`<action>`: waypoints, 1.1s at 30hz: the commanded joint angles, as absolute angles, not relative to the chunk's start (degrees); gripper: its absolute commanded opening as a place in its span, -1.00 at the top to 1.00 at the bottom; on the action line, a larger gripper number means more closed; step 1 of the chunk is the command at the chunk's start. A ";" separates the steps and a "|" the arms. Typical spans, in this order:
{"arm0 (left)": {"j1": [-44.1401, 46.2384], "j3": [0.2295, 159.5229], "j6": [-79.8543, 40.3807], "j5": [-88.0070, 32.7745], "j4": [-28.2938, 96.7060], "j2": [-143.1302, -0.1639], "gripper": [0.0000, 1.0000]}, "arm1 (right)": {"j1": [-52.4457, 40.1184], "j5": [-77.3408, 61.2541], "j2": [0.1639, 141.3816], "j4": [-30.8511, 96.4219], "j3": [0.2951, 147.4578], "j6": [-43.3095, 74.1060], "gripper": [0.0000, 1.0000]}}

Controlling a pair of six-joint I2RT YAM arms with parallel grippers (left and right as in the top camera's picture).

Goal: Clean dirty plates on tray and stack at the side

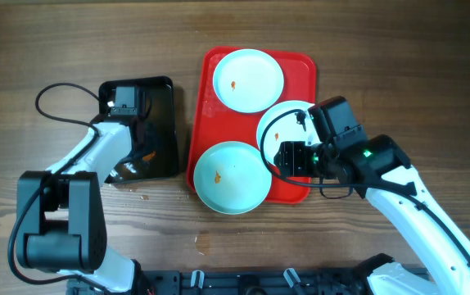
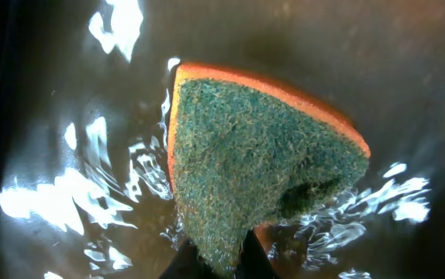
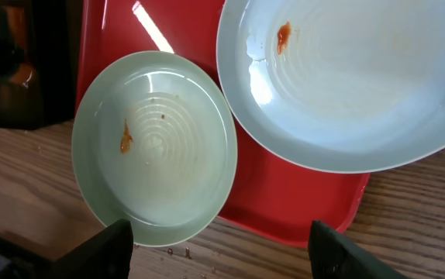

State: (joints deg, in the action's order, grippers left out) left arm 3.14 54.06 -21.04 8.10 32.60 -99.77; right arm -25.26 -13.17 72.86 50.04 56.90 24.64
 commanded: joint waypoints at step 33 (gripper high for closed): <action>2.76 58.74 -13.74 5.74 33.23 -94.72 0.29 | -25.43 -12.01 72.97 49.98 56.55 25.69 -0.47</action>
